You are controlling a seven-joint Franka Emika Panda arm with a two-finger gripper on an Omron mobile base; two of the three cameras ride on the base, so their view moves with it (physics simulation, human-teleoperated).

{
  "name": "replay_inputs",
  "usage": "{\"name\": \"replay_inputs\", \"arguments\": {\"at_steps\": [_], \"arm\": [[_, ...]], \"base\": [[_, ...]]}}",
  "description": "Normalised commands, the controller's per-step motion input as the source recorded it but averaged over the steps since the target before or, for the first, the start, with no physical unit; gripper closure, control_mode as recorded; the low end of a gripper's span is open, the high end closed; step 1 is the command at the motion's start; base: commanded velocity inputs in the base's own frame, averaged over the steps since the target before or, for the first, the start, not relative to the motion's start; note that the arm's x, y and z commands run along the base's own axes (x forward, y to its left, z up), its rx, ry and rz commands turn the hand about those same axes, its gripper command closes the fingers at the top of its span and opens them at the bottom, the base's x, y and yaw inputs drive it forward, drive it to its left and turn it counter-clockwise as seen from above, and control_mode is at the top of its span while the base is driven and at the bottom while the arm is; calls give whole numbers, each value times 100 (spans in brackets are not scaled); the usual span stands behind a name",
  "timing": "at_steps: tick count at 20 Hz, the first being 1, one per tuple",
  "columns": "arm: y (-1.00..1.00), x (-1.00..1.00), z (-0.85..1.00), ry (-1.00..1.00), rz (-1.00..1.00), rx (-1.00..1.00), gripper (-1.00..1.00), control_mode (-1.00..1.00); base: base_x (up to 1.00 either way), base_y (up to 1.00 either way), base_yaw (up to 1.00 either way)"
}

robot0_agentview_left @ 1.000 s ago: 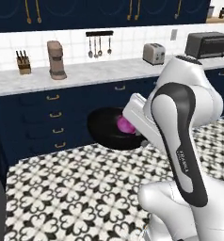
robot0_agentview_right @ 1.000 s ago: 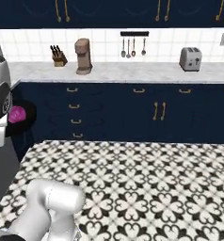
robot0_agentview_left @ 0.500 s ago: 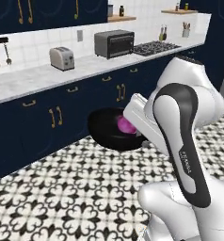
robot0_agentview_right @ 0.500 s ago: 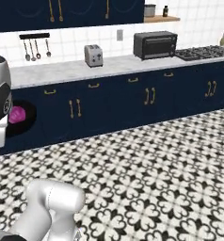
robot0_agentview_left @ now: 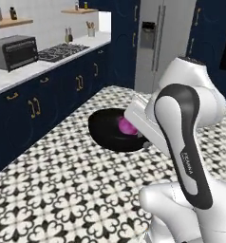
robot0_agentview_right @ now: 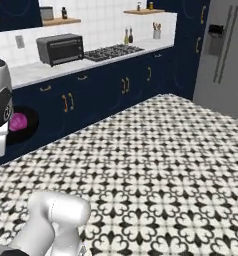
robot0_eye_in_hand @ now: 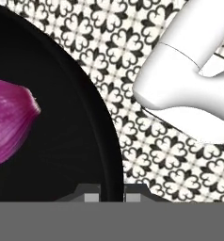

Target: Pick the onion from the sink and place it in the bowl. Then pick the bowl and place it in the microwave. Then close the microwave door and press the start button.

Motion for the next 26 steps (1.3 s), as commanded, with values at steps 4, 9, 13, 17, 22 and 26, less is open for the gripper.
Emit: {"name": "replay_inputs", "arguments": {"at_steps": [4,9,13,17,22,26], "arm": [[0,0,0,0,0,0,100,100],[0,0,0,0,0,0,100,100],[0,0,0,0,0,0,100,100],[0,0,0,0,0,0,100,100],[0,0,0,0,0,0,100,100],[0,0,0,0,0,0,100,100]], "base": [[18,-79,-68],[20,-86,-66],[37,-89,-62],[69,-80,-50],[100,-35,-25],[100,-8,-13]]}}
